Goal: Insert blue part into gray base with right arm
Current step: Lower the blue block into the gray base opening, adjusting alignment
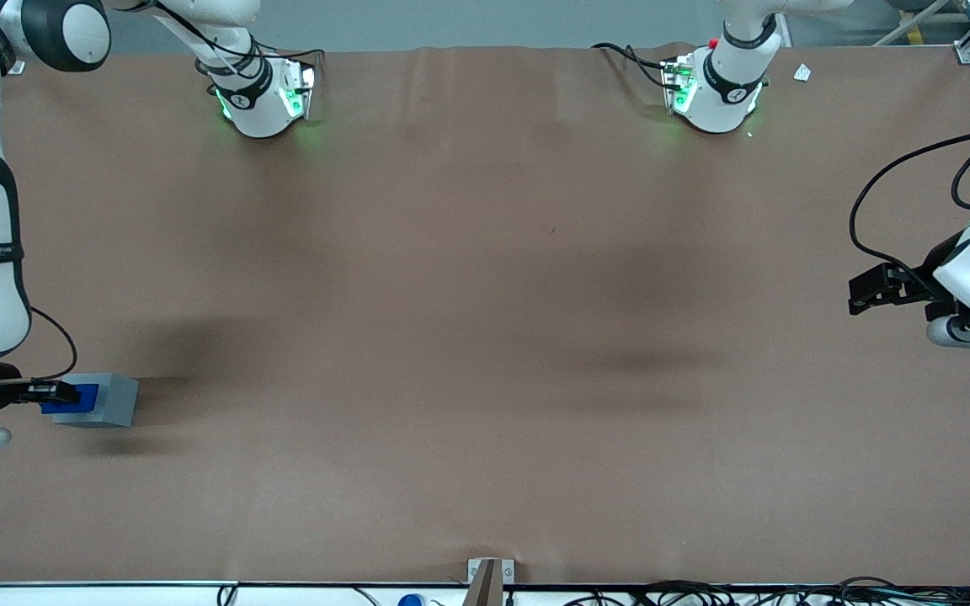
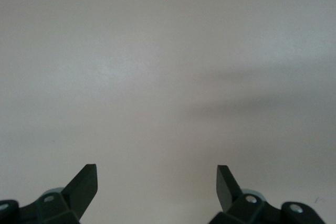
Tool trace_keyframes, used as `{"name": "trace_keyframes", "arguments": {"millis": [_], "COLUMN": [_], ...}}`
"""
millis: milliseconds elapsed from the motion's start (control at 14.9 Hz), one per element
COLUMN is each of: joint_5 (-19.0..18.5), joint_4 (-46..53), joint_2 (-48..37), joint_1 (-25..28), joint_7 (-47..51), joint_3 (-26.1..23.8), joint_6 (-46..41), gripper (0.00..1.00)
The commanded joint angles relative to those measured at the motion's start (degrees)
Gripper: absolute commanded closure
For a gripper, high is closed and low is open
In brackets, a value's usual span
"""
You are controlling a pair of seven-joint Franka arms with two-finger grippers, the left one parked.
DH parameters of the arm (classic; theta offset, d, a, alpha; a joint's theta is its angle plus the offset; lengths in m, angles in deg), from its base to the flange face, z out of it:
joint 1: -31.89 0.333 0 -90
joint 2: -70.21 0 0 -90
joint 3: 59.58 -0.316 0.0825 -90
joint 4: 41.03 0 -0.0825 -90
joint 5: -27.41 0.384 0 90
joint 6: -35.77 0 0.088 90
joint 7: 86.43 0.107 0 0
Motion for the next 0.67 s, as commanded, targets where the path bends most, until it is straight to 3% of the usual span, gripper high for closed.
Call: {"name": "trace_keyframes", "arguments": {"millis": [0, 602], "joint_5": [0.4, 0.1], "joint_4": [0.4, 1.1], "joint_2": [0.2, -0.1], "joint_1": [-0.9, -0.6], "joint_7": [-1.0, -0.8], "joint_3": [-0.8, -0.9], "joint_6": [0.2, -2.7], "gripper": [1.0, 1.0]}}
